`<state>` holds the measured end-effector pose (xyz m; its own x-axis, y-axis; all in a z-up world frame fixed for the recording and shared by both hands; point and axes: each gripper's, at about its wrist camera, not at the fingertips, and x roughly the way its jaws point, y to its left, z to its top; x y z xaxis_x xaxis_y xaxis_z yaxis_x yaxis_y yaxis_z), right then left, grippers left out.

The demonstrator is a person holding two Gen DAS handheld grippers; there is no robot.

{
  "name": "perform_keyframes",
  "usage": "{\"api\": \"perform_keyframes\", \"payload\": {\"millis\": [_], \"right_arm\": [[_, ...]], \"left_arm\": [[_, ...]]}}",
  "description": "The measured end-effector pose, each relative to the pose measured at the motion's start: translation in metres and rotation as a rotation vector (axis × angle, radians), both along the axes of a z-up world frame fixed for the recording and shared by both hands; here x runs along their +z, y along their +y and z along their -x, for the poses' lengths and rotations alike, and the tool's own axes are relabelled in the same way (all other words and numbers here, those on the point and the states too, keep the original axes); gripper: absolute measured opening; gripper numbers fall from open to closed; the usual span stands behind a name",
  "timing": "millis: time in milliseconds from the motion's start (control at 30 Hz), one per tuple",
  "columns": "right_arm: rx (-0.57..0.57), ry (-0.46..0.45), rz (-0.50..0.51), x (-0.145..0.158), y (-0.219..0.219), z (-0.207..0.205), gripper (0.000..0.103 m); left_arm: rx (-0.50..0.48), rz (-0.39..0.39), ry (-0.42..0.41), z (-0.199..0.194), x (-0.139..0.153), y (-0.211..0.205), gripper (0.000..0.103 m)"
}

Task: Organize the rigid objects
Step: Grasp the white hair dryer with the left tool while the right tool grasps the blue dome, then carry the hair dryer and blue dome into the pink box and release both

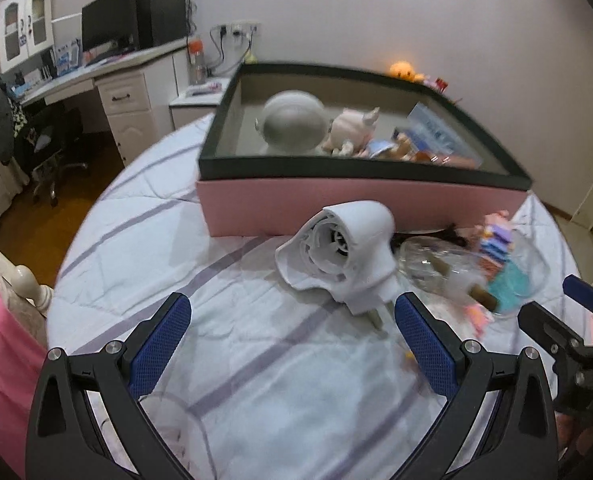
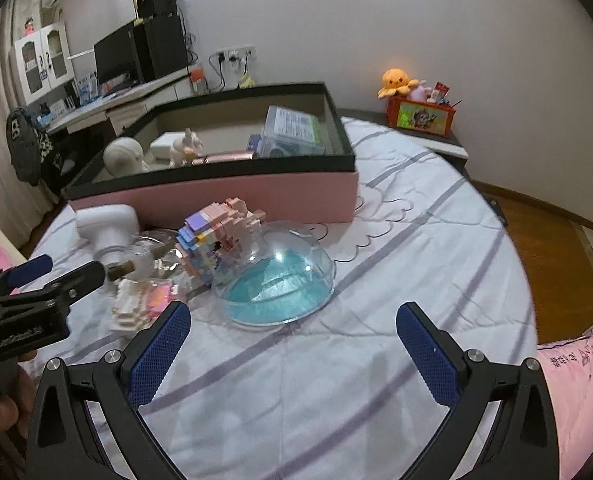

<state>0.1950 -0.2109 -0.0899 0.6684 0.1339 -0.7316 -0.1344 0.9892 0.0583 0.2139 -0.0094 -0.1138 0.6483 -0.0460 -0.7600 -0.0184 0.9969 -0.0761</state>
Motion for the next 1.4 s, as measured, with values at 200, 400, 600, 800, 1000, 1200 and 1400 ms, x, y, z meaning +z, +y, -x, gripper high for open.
{"api": "perform_keyframes", "payload": {"millis": [200, 400, 600, 800, 1000, 1200, 1400], "right_arm": [[0.028, 0.020, 0.019, -0.010, 0.005, -0.018, 0.103], [0.050, 0.024, 0.008, -0.014, 0.004, -0.020, 0.075], [0.041, 0.006, -0.020, -0.007, 0.000, -0.009, 0.075], [0.023, -0.017, -0.053, 0.005, -0.011, 0.004, 0.075], [0.028, -0.045, -0.082, 0.020, -0.016, 0.017, 0.075], [0.049, -0.076, -0.095, 0.034, -0.012, 0.025, 0.075], [0.067, -0.084, -0.094, 0.038, -0.005, 0.028, 0.075]], "left_arm": [[-0.016, 0.020, 0.008, -0.018, -0.001, -0.008, 0.103], [-0.057, 0.117, 0.003, -0.025, -0.002, -0.008, 0.075], [-0.066, 0.143, -0.023, -0.008, 0.003, -0.006, 0.067], [-0.055, 0.141, -0.055, 0.014, 0.010, 0.002, 0.067], [-0.057, 0.140, -0.081, 0.034, 0.021, 0.010, 0.066], [-0.058, 0.130, -0.104, 0.049, 0.033, 0.018, 0.063], [-0.059, 0.117, -0.051, 0.043, 0.020, 0.018, 0.064]]}}
